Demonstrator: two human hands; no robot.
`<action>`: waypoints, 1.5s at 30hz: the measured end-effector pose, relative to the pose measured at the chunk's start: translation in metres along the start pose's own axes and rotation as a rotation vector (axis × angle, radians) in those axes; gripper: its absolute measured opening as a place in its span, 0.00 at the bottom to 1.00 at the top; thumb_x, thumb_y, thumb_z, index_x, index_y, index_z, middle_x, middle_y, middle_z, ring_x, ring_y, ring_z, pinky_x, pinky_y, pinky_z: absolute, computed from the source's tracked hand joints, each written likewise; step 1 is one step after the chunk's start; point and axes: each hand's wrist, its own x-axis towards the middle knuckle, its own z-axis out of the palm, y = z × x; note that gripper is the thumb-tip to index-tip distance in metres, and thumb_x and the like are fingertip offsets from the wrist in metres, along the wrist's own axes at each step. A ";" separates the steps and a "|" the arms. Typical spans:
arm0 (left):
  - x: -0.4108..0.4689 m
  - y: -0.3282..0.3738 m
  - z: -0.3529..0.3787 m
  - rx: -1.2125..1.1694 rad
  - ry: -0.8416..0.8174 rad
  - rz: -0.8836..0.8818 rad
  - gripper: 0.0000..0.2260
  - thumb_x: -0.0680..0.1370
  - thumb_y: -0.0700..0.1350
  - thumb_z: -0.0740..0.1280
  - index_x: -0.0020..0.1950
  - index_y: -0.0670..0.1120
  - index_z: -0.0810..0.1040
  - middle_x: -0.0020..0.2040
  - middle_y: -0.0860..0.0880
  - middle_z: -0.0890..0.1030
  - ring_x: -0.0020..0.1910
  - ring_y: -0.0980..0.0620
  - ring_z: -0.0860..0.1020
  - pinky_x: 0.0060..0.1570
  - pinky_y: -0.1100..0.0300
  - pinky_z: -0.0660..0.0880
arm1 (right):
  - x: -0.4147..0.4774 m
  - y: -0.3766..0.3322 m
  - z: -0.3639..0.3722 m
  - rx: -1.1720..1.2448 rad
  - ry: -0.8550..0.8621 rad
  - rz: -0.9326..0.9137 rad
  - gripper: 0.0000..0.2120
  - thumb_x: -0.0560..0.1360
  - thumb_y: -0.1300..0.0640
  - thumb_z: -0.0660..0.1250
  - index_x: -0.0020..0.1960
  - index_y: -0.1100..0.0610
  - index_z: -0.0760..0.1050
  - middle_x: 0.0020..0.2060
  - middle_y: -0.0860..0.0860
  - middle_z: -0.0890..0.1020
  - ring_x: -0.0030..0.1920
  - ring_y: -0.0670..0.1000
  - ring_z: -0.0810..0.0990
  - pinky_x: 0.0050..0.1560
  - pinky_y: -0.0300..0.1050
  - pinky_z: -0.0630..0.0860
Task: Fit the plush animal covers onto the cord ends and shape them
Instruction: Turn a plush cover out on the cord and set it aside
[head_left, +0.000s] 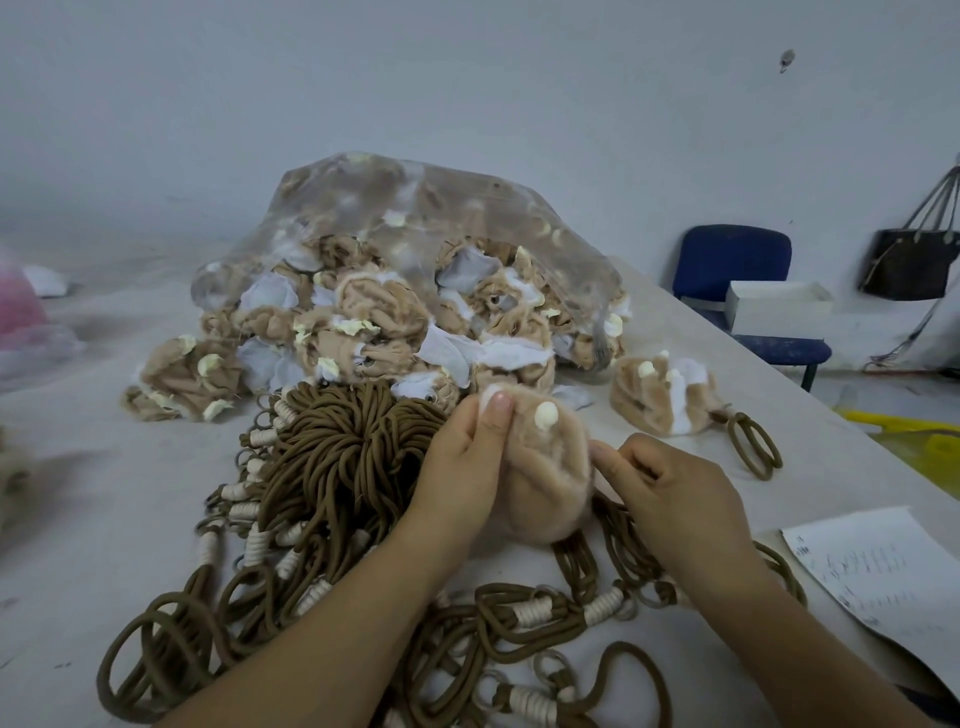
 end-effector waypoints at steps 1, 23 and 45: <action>0.000 0.000 0.000 0.021 0.019 0.007 0.17 0.76 0.59 0.59 0.52 0.50 0.79 0.48 0.51 0.84 0.49 0.56 0.82 0.47 0.62 0.78 | 0.000 0.001 0.001 0.004 -0.001 0.002 0.28 0.67 0.25 0.48 0.29 0.48 0.67 0.26 0.45 0.75 0.29 0.45 0.73 0.29 0.43 0.64; -0.001 -0.003 -0.008 0.606 0.082 0.507 0.11 0.81 0.52 0.53 0.51 0.49 0.71 0.47 0.54 0.70 0.49 0.54 0.68 0.52 0.62 0.67 | 0.006 0.007 -0.013 0.097 -0.084 -0.085 0.23 0.67 0.28 0.55 0.34 0.47 0.69 0.25 0.46 0.72 0.28 0.44 0.70 0.30 0.43 0.66; -0.006 0.003 -0.002 0.378 0.052 0.283 0.18 0.78 0.61 0.56 0.54 0.48 0.73 0.52 0.51 0.75 0.56 0.53 0.73 0.57 0.54 0.73 | -0.006 -0.016 0.009 0.519 -0.130 0.058 0.23 0.69 0.36 0.61 0.28 0.53 0.63 0.22 0.45 0.65 0.24 0.42 0.62 0.24 0.31 0.61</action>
